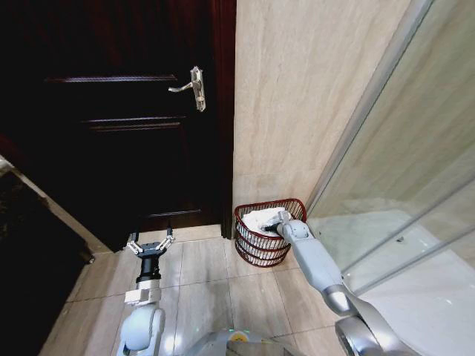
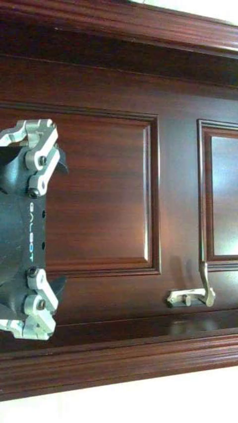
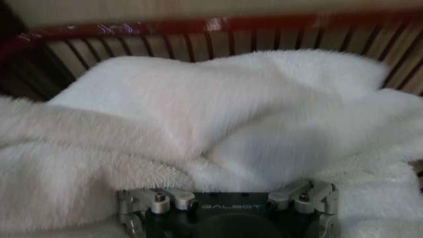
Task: Discard the used towel into the hamper.
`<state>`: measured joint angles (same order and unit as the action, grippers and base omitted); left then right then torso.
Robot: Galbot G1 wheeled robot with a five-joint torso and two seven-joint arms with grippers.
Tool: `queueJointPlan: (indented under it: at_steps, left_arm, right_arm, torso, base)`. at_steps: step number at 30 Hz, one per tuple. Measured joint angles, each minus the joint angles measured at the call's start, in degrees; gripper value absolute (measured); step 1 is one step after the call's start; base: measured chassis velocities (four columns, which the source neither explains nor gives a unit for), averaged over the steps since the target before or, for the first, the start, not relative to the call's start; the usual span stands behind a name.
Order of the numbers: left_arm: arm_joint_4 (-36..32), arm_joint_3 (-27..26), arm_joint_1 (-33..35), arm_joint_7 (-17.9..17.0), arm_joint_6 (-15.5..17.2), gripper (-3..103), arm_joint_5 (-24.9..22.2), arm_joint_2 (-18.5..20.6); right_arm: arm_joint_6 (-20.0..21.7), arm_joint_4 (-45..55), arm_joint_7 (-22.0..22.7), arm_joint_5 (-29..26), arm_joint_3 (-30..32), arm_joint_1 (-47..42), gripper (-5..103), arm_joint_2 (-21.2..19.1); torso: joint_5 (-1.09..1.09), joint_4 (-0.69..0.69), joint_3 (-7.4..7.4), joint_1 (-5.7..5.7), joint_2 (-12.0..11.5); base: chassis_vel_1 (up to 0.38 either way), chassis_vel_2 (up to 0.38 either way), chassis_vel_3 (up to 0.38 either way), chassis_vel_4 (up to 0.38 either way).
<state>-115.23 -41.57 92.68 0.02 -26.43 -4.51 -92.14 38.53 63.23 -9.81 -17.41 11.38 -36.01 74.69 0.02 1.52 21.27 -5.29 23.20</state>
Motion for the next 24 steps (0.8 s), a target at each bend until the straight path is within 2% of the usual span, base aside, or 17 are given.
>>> queueJointPlan:
  at_steps: [3,9,12,17,24]
  left_arm:
    - [0.82,0.55,-0.03,0.1,-0.73,100,-0.03,0.0]
    - [1.0,0.79,-0.11,0.21,-0.97,100,-0.21,0.0]
    - [0.87,0.74,-0.28,0.22,-0.97,100,-1.13,0.0]
    - [0.96,0.66,-0.84,0.28,-0.9,100,-2.03,0.0]
    - [1.1,1.08,-0.75,0.86,-1.06,100,-2.07,0.0]
  right_arm:
    - [-3.99,8.11,3.86,-0.29,0.42,-2.65,100,-2.41]
    - [-8.1,17.57,6.8,-0.24,3.01,-7.44,100,-4.7]
    - [-10.71,25.69,7.8,-0.07,6.18,-12.92,100,-5.85]
    - [-11.72,34.64,8.17,0.48,10.17,-18.98,100,-7.08]
    - [-12.23,34.19,8.62,-0.15,10.03,-17.45,100,-8.49]
  torso:
    - [0.0,-0.01,-0.01,0.0,0.0]
    - [0.0,-0.01,-0.03,0.0,0.0]
    - [0.01,-0.01,-0.04,0.0,0.0]
    - [-0.02,-0.02,-0.04,0.01,0.01]
    - [-0.02,-0.01,-0.04,0.01,0.01]
  base:
    - [0.0,0.0,0.0,0.0]
    - [0.0,0.0,0.0,0.0]
    - [0.0,0.0,0.0,0.0]
    - [0.0,0.0,0.0,0.0]
    - [0.0,0.0,0.0,0.0]
